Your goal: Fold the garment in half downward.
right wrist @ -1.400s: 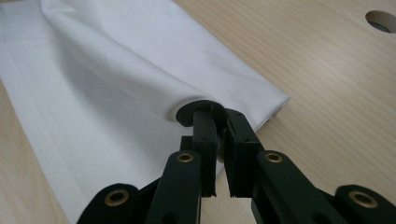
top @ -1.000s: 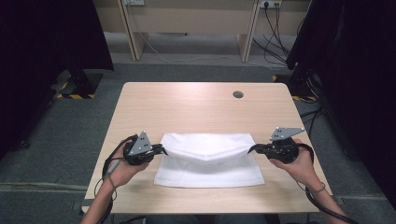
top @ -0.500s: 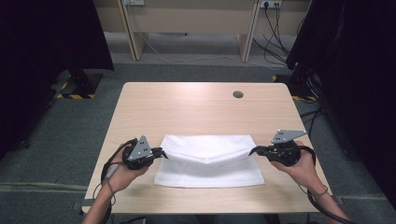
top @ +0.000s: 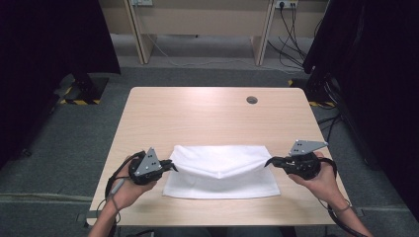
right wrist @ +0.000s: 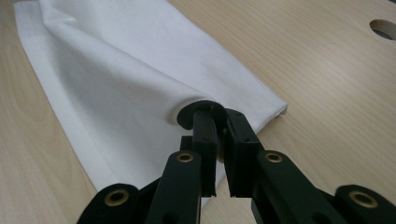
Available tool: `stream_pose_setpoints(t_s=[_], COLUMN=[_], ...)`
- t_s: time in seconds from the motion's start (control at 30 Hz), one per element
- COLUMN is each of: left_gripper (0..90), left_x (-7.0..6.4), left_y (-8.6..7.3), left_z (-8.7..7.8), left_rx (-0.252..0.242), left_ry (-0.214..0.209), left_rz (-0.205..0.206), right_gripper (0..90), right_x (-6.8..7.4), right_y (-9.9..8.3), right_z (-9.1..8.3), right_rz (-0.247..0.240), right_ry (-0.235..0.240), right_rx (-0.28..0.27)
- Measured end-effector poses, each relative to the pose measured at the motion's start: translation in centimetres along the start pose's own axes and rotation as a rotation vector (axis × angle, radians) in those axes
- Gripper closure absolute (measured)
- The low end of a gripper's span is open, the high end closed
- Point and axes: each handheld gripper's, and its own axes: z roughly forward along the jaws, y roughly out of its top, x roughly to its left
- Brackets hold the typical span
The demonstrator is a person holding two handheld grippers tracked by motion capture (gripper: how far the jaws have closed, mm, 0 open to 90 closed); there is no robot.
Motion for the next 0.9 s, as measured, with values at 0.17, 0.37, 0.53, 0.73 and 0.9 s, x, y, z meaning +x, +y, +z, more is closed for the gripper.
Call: stream_pose_setpoints(t_s=[0.17,0.37,0.53,0.73,0.9], left_gripper=[83.0,82.8,82.6,82.2,81.9], left_x=[-0.4,-0.7,-1.2,-1.7,-1.9], left_y=[0.0,-0.1,-0.6,-1.9,-2.4], left_z=[-0.3,-0.5,-0.1,0.8,1.1], left_rx=[0.002,0.005,0.029,0.064,0.085], left_ry=[-0.002,-0.009,-0.038,-0.073,-0.085], left_rz=[0.007,0.010,0.011,-0.007,-0.008], right_gripper=[84.4,84.3,84.1,83.6,83.1], right_x=[0.3,0.5,0.9,1.1,1.3], right_y=[-0.2,-0.4,-1.1,-2.5,-3.2], right_z=[-0.1,-0.5,-0.2,0.8,1.2], right_rz=[-0.008,-0.017,-0.037,-0.039,-0.042], right_ry=[0.004,0.005,0.023,0.046,0.055], right_rx=[0.006,0.007,0.044,0.089,0.103])
